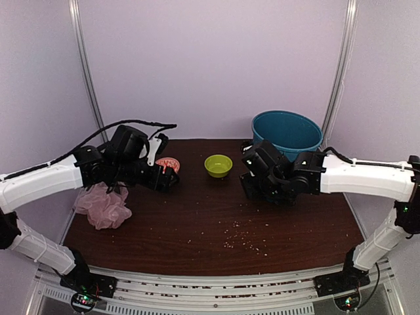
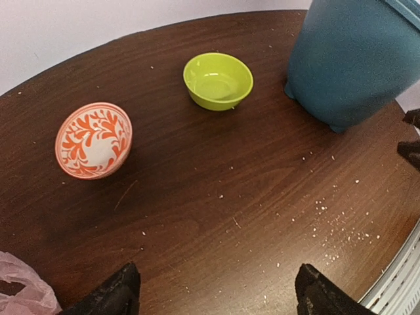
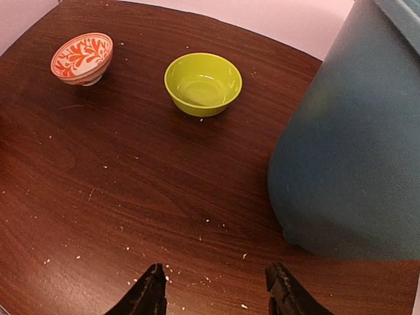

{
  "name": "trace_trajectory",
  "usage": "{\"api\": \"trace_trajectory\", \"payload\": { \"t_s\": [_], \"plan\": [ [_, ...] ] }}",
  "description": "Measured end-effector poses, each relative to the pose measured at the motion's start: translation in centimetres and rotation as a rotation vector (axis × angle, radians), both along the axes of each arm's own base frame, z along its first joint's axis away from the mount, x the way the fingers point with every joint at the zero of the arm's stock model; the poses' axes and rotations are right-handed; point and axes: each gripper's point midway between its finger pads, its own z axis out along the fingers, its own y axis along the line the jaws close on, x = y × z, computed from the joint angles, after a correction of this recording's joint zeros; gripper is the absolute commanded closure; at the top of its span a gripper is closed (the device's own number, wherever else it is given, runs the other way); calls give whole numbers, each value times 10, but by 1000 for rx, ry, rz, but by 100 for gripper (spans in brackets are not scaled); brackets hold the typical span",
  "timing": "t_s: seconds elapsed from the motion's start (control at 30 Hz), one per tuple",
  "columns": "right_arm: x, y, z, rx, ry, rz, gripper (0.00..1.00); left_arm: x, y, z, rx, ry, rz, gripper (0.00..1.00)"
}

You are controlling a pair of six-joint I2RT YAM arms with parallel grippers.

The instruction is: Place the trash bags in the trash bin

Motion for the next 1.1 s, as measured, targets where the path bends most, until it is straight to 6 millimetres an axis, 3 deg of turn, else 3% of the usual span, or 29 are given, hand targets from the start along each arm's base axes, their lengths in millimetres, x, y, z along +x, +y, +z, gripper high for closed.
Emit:
{"api": "trace_trajectory", "payload": {
  "t_s": [0.2, 0.33, 0.47, 0.5, 0.63, 0.77, 0.87, 1.1],
  "plan": [
    [30, 28, -18, 2, 14, -46, 46, 33, 12, 52, 46, -59, 180, 14],
    [51, 16, -30, 55, 61, -106, 46, 43, 44, 64, 92, -62, 300, 12],
    [79, -16, -41, 124, 102, -206, 46, 54, 94, 51, 153, -3, 436, 7],
    [84, -25, -44, 134, 111, -235, 46, 58, 120, 44, 170, 29, 506, 5],
    [95, -54, -60, 134, 141, -313, 46, 48, 176, 23, 227, 111, 653, 3],
    [92, -74, -70, 124, 161, -350, 45, 35, 196, 7, 254, 165, 715, 3],
    [86, -75, -73, 137, 180, -332, 45, 25, 204, -7, 268, 197, 741, 3],
    [63, -43, -79, 228, 259, -190, 43, 14, 225, -29, 290, 261, 811, 2]
  ]
}}
